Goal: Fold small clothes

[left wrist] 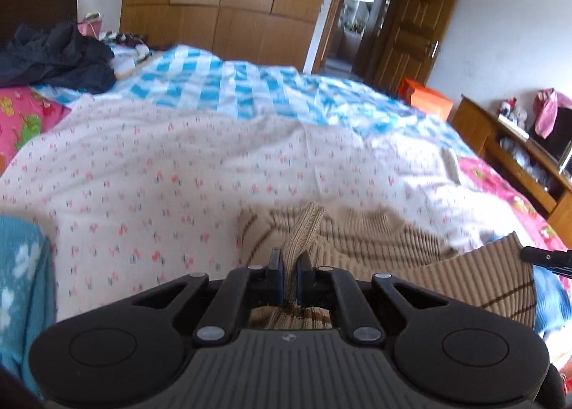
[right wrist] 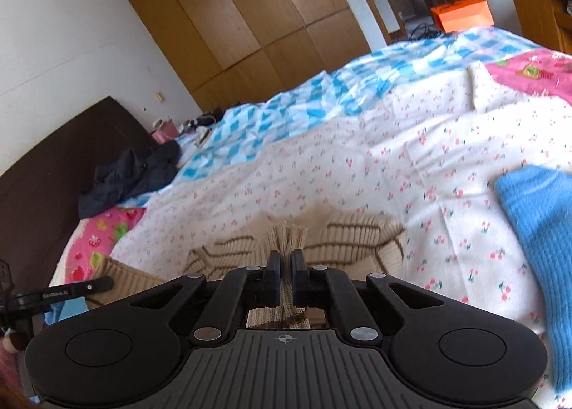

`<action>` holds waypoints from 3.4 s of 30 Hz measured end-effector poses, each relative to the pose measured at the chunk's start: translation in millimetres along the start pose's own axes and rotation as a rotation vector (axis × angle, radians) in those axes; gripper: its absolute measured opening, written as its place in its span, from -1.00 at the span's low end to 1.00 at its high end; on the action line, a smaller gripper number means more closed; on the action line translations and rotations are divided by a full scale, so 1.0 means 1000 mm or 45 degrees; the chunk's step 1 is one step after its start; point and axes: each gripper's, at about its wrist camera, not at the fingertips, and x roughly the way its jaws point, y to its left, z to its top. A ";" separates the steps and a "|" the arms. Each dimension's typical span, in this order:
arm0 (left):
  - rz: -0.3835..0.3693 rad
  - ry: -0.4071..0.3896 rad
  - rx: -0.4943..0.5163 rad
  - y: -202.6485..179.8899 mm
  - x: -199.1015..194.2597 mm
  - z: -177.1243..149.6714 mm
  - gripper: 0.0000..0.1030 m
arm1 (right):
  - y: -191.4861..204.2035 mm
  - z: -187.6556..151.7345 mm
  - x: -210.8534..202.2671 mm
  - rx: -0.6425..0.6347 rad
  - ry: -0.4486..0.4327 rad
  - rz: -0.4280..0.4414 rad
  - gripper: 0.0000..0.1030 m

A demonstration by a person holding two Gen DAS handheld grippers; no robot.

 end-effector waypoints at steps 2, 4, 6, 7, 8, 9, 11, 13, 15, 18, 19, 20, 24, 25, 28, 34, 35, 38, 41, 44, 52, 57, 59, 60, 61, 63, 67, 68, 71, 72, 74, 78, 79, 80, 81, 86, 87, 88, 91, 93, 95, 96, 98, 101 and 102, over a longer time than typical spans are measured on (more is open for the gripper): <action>0.027 -0.015 -0.005 0.005 0.018 0.011 -0.73 | -0.010 0.007 0.026 0.019 0.021 -0.058 -0.89; 0.065 0.008 -0.034 0.014 0.049 0.016 -0.73 | -0.027 0.007 0.061 0.065 0.076 -0.141 -0.89; 0.108 0.061 -0.076 0.023 0.088 0.016 -0.73 | -0.045 0.001 0.097 0.105 0.140 -0.221 -0.89; 0.138 0.088 -0.088 0.026 0.107 0.013 -0.73 | -0.051 -0.004 0.110 0.116 0.163 -0.257 -0.89; 0.160 0.118 -0.103 0.029 0.122 0.009 -0.73 | -0.056 -0.008 0.120 0.127 0.184 -0.278 -0.89; 0.174 0.146 -0.116 0.032 0.135 0.005 -0.73 | -0.060 -0.012 0.126 0.136 0.195 -0.291 -0.89; 0.188 0.172 -0.117 0.033 0.149 -0.002 -0.73 | -0.063 -0.016 0.130 0.133 0.196 -0.295 -0.89; 0.187 0.174 -0.095 0.030 0.151 -0.005 -0.73 | -0.064 -0.015 0.129 0.117 0.189 -0.288 -0.89; 0.174 0.159 -0.082 0.029 0.148 -0.002 -0.73 | -0.063 -0.011 0.125 0.114 0.170 -0.275 -0.89; 0.143 0.101 -0.110 0.031 0.138 0.010 -0.73 | -0.061 0.002 0.116 0.159 0.092 -0.238 -0.89; 0.134 0.075 -0.126 0.032 0.136 0.016 -0.73 | -0.061 0.006 0.112 0.185 0.055 -0.222 -0.89; 0.126 0.056 -0.138 0.032 0.134 0.019 -0.73 | -0.061 0.009 0.109 0.202 0.026 -0.208 -0.89; 0.162 0.052 -0.121 0.032 0.149 0.025 -0.73 | -0.065 0.008 0.132 0.186 0.057 -0.266 -0.90; 0.179 0.064 -0.106 0.031 0.156 0.023 -0.73 | -0.068 0.003 0.142 0.169 0.091 -0.298 -0.90; 0.250 0.114 -0.085 0.034 0.179 0.013 -0.71 | -0.075 -0.011 0.157 0.145 0.144 -0.360 -0.89; 0.217 0.123 -0.117 0.041 0.172 0.012 -0.15 | -0.070 -0.005 0.150 0.104 0.147 -0.340 -0.75; 0.205 0.099 -0.124 0.042 0.164 0.015 -0.08 | -0.068 -0.003 0.145 0.103 0.136 -0.332 -0.75; 0.181 0.055 -0.147 0.047 0.135 0.020 0.05 | -0.059 -0.005 0.121 0.096 0.108 -0.290 -0.74; 0.110 0.060 -0.129 0.046 0.099 0.007 0.07 | -0.041 -0.023 0.087 0.020 0.121 -0.246 -0.63; 0.040 0.116 -0.030 0.034 0.064 -0.023 0.17 | -0.025 -0.052 0.051 -0.044 0.187 -0.214 -0.47; 0.107 0.266 -0.015 0.022 0.051 -0.100 -0.02 | -0.033 -0.098 0.032 0.045 0.382 -0.223 -0.46; 0.178 0.304 -0.070 0.038 0.059 -0.097 -0.44 | -0.039 -0.100 0.037 0.004 0.421 -0.281 -0.84; 0.208 0.301 -0.051 0.038 0.055 -0.095 -0.45 | -0.043 -0.097 0.031 0.007 0.403 -0.311 -0.87; 0.226 0.300 -0.037 0.037 0.053 -0.095 -0.46 | -0.046 -0.094 0.029 0.016 0.390 -0.321 -0.88; 0.235 0.301 -0.028 0.035 0.053 -0.094 -0.48 | -0.050 -0.094 0.029 0.019 0.381 -0.340 -0.89; 0.268 0.310 0.011 0.031 0.063 -0.097 -0.51 | -0.056 -0.098 0.038 0.026 0.407 -0.369 -0.89; 0.281 0.325 0.034 0.032 0.063 -0.097 -0.51 | -0.059 -0.097 0.026 0.018 0.375 -0.380 -0.89; 0.285 0.324 0.035 0.033 0.062 -0.097 -0.51 | -0.065 -0.098 0.030 0.052 0.397 -0.381 -0.89; 0.305 0.352 0.048 0.030 0.072 -0.099 -0.50 | -0.065 -0.097 0.039 0.083 0.419 -0.406 -0.89; 0.307 0.346 0.047 0.029 0.071 -0.098 -0.50 | -0.062 -0.096 0.037 0.071 0.409 -0.408 -0.87; 0.297 0.330 0.035 0.030 0.067 -0.098 -0.45 | -0.058 -0.097 0.032 0.061 0.396 -0.387 -0.74; 0.275 0.307 -0.022 0.032 0.061 -0.100 -0.43 | -0.050 -0.098 0.028 0.043 0.376 -0.388 -0.67; 0.274 0.301 -0.026 0.031 0.059 -0.101 -0.43 | -0.047 -0.097 0.026 0.044 0.372 -0.381 -0.66; 0.274 0.297 -0.025 0.029 0.058 -0.101 -0.42 | -0.045 -0.095 0.023 0.044 0.362 -0.373 -0.66; 0.273 0.294 -0.023 0.028 0.055 -0.100 -0.40 | -0.042 -0.093 0.019 0.038 0.346 -0.369 -0.62; 0.299 0.245 -0.057 0.032 0.039 -0.094 -0.29 | -0.032 -0.080 0.006 -0.044 0.249 -0.426 -0.44; 0.302 0.234 -0.078 0.034 0.037 -0.092 -0.28 | -0.031 -0.076 0.007 -0.051 0.229 -0.422 -0.43; 0.300 0.212 -0.106 0.036 0.034 -0.090 -0.28 | -0.030 -0.071 0.010 -0.054 0.209 -0.412 -0.43; 0.282 0.154 -0.123 0.033 0.033 -0.080 -0.27 | -0.028 -0.053 0.034 -0.063 0.193 -0.378 -0.43; 0.251 0.142 -0.103 0.029 0.041 -0.072 -0.24 | -0.030 -0.041 0.057 -0.074 0.164 -0.368 -0.39; 0.230 0.138 -0.088 0.026 0.054 -0.063 -0.21 | -0.034 -0.029 0.081 -0.069 0.145 -0.387 -0.38; 0.220 0.135 -0.084 0.024 0.062 -0.058 -0.20 | -0.038 -0.024 0.094 -0.063 0.134 -0.391 -0.38; 0.213 0.133 -0.063 0.021 0.078 -0.051 -0.19 | -0.049 -0.017 0.117 -0.031 0.135 -0.415 -0.38; 0.227 0.141 -0.022 0.018 0.102 -0.044 -0.18 | -0.066 -0.009 0.144 0.033 0.154 -0.412 -0.38; 0.223 0.147 -0.023 0.018 0.108 -0.042 -0.18 | -0.069 -0.009 0.150 0.039 0.159 -0.408 -0.34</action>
